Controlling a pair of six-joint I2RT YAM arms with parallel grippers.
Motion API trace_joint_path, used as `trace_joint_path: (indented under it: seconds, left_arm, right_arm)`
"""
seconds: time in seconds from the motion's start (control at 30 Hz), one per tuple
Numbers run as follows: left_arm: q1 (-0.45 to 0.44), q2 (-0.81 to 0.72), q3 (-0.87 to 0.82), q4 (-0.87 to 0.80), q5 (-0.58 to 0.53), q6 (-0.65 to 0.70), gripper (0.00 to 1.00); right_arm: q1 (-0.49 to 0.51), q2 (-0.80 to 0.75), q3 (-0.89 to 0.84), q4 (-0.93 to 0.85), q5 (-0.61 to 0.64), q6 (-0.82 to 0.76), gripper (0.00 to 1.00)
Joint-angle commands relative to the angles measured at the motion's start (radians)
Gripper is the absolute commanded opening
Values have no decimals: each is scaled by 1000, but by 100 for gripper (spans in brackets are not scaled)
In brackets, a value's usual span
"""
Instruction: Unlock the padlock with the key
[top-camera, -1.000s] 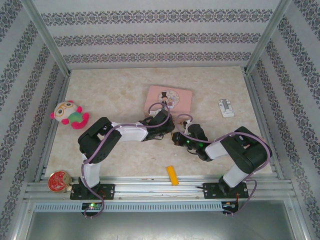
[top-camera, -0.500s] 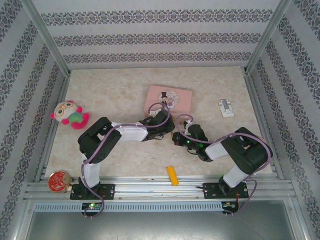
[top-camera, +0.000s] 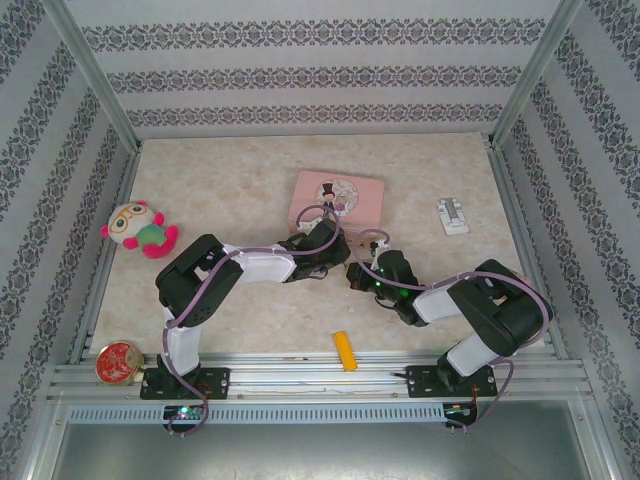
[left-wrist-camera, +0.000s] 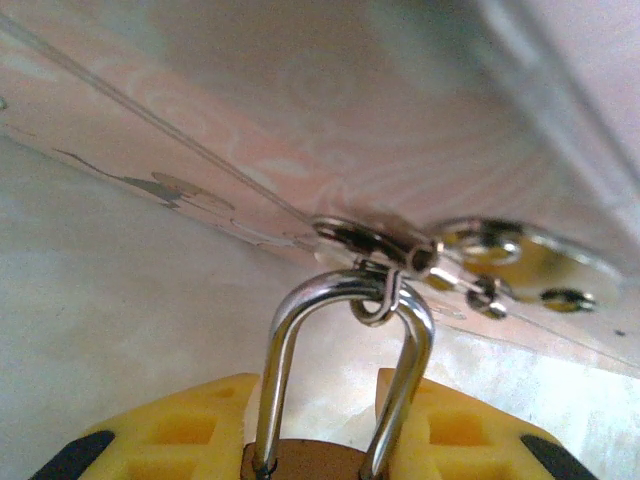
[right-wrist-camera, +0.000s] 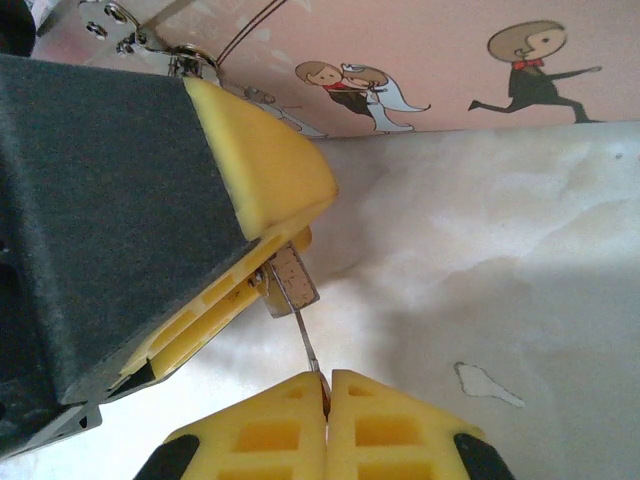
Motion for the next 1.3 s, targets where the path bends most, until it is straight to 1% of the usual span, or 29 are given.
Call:
trace_joint_path:
  seconds: [0.0,0.33,0.77,1.27]
  left_arm:
    - [11,-7,9,67,92,-98,0]
    - [11,-3,6,73,94,-114,0]
    - [10,-4,-7,80,97,-112,0]
    - [11,-20,-25,72,80,-108,0]
  right_arm:
    - [20,15,17,84,29,-11,0]
    - [41,54,36,121,38,5,0]
    - [36,123,40,258,3,26,0]
    - [-10,74,-17,260,10,34,0]
